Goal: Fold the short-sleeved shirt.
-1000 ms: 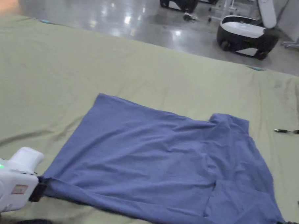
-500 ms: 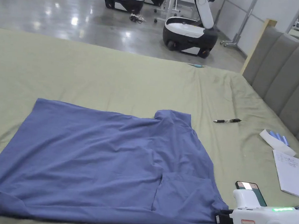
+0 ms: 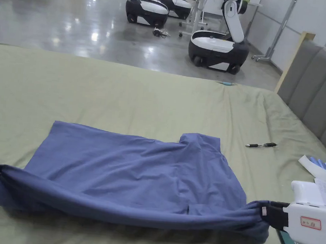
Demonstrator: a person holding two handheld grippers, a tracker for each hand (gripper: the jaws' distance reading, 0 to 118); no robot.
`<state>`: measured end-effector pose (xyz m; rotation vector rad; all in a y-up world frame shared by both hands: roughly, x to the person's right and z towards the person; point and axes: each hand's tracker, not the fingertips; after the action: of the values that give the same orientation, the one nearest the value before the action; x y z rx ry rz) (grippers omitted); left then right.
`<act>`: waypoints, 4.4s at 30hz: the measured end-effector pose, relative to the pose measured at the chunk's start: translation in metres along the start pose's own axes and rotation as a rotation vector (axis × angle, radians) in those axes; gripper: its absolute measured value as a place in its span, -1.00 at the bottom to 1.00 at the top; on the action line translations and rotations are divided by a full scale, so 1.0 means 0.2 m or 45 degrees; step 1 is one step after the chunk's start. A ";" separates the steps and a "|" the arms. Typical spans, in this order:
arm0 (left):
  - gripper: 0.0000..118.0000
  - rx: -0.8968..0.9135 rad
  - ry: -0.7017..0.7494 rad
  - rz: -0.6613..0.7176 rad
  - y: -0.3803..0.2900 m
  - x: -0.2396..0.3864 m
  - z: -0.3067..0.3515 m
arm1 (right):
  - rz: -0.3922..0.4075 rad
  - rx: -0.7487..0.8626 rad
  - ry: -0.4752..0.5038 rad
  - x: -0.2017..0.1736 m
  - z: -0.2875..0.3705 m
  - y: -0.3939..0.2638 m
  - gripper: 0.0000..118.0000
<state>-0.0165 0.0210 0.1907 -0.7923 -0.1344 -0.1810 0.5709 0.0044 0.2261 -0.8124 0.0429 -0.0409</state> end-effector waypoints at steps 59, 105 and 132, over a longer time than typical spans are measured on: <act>-0.77 -0.272 0.036 -0.130 -0.11 0.10 -0.52 | -0.082 -0.095 -0.099 0.04 -0.34 -0.11 0.26; 0.34 0.035 -0.072 0.089 -0.23 -0.07 0.01 | 0.171 -0.215 0.101 -0.06 -0.11 -0.06 0.94; 0.27 -0.186 0.083 0.037 0.62 -0.30 -1.52 | 0.091 -0.010 0.031 -0.38 -0.69 0.26 -0.98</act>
<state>-0.0336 -0.1043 -0.1175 -0.9322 -0.0484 -0.1907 0.4883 -0.0557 0.0940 -0.8174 0.0950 0.0165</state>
